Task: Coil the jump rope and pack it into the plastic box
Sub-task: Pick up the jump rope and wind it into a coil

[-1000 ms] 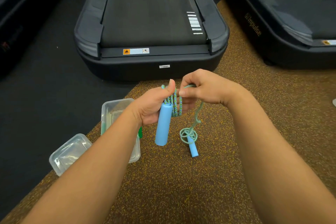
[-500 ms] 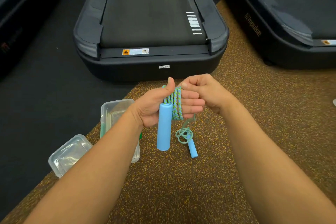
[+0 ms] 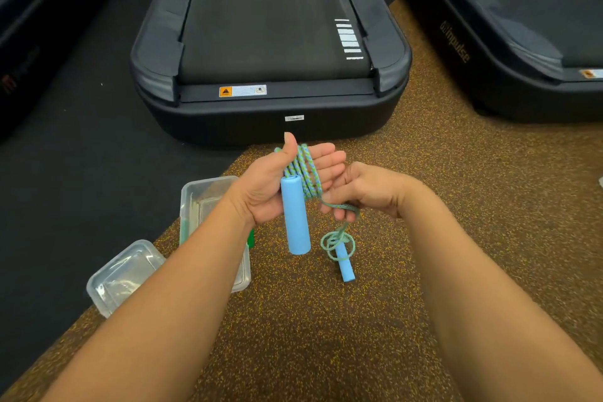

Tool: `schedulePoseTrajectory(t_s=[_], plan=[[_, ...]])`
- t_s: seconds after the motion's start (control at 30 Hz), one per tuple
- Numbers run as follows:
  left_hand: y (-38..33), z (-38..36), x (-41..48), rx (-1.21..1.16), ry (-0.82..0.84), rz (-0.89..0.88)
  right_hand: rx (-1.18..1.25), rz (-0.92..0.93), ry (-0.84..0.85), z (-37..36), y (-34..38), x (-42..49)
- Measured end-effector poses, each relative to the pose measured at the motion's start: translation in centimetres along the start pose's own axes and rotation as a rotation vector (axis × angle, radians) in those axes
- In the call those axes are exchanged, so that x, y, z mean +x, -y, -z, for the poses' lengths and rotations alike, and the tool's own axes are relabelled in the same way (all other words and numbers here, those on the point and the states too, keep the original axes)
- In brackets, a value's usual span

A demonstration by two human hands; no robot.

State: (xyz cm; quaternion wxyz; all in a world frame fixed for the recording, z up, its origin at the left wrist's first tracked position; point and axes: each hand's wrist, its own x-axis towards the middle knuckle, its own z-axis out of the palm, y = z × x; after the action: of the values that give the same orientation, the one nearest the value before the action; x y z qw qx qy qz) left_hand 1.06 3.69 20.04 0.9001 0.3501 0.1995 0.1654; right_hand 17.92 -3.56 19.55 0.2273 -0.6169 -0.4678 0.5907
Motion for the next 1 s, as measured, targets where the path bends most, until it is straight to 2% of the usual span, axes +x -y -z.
schedulePoseTrajectory(t_s=[0.27,0.43,0.67,0.77,1.0], plan=[[-0.2,0.7,-0.1,0.040,-0.068,0.032,-0.175,0.020,0.000,0.7,3.2,-1.5],[-0.1,0.6,-0.5,0.235,-0.077,0.116,-0.244,0.042,-0.057,0.7,4.8,-2.0],[-0.4,0.1,-0.9,0.239,0.067,0.195,-0.390,0.209,-0.228,0.9,5.3,-1.7],[-0.6,0.0,-1.1,0.220,0.108,0.193,-0.277,0.293,-0.264,0.7,4.8,-1.3],[-1.2,-0.4,-1.5,0.130,0.137,0.147,0.243,0.359,-0.228,-0.4,2.2,0.4]])
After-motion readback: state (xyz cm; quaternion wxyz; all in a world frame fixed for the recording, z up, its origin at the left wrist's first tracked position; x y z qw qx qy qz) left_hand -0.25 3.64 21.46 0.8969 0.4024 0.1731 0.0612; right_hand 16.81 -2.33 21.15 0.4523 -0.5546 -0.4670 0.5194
